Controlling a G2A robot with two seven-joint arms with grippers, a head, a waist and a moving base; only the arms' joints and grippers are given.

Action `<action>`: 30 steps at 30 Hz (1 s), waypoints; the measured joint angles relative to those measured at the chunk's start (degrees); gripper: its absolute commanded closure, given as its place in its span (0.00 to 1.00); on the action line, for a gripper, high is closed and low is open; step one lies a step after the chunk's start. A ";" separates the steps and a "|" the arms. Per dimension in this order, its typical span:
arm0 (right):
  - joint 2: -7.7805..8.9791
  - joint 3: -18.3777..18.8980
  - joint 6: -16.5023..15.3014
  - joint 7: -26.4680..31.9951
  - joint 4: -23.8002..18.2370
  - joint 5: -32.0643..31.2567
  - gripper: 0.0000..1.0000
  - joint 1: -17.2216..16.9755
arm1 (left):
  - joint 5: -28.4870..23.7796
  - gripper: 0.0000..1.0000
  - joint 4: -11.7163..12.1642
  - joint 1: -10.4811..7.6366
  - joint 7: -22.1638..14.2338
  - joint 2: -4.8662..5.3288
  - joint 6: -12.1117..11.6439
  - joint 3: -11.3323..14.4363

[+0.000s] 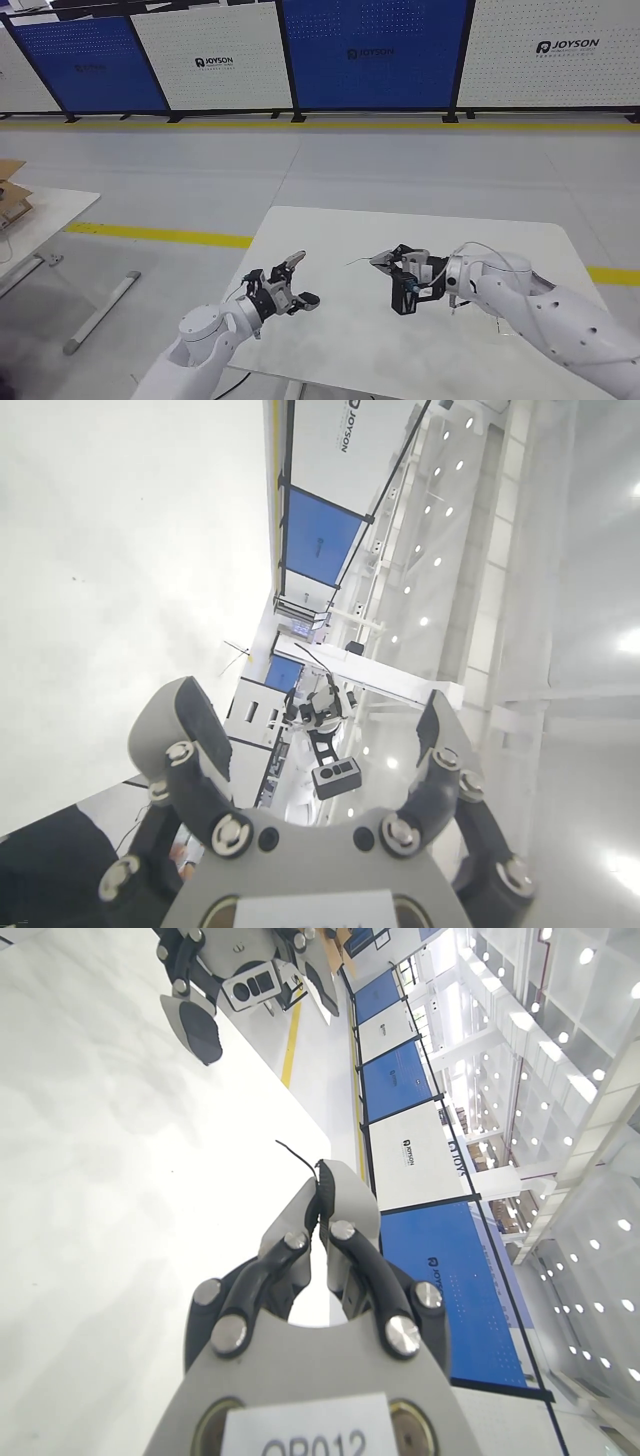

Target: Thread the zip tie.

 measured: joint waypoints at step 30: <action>-3.30 0.00 0.00 11.66 -4.17 0.00 1.00 -2.19 | -4.75 0.00 1.21 -8.22 17.23 0.77 0.00 11.16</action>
